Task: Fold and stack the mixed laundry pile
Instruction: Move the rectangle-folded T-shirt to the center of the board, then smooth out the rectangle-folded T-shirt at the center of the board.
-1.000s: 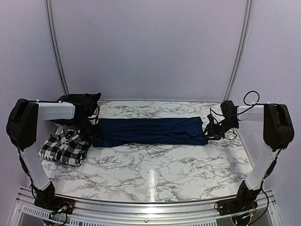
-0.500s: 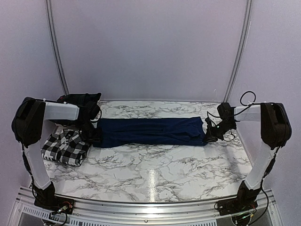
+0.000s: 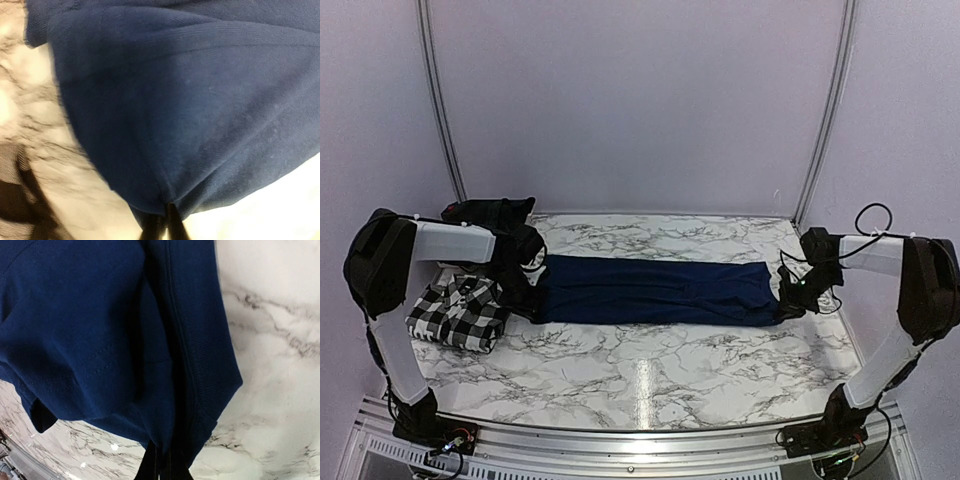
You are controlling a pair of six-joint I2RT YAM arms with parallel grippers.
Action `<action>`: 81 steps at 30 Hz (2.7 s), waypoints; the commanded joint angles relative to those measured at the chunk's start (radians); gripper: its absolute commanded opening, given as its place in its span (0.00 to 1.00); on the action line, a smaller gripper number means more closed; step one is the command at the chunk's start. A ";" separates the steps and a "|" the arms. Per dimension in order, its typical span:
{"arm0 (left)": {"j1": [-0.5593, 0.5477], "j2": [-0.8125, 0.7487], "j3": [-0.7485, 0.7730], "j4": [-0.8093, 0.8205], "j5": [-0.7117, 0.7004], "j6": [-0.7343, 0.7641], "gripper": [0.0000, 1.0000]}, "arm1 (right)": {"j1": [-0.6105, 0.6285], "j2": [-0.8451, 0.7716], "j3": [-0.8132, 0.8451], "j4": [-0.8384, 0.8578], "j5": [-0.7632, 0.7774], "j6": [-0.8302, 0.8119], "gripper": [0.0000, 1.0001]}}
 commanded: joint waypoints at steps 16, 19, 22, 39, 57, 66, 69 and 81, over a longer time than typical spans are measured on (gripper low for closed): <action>-0.073 -0.172 0.138 0.030 -0.048 0.041 0.63 | -0.041 -0.113 0.114 -0.059 -0.100 0.035 0.40; -0.179 -0.164 0.168 0.139 -0.013 0.100 0.66 | -0.040 -0.112 0.091 -0.021 -0.172 0.040 0.41; -0.304 -0.111 0.213 0.258 0.014 0.155 0.66 | -0.041 -0.075 0.068 0.002 -0.212 0.048 0.41; -0.681 0.558 0.892 0.514 0.103 0.459 0.60 | -0.041 0.008 -0.029 0.146 -0.188 0.098 0.41; -0.718 0.789 1.053 0.664 0.090 0.477 0.37 | -0.041 0.007 0.016 0.097 -0.126 0.090 0.42; -0.702 0.795 1.042 0.658 0.038 0.474 0.31 | -0.041 0.025 0.000 0.116 -0.146 0.085 0.37; -0.695 0.791 1.042 0.656 0.034 0.477 0.23 | -0.041 0.036 0.001 0.123 -0.147 0.082 0.32; -0.687 0.800 1.009 0.664 0.077 0.450 0.40 | -0.040 0.062 0.005 0.127 -0.128 0.085 0.34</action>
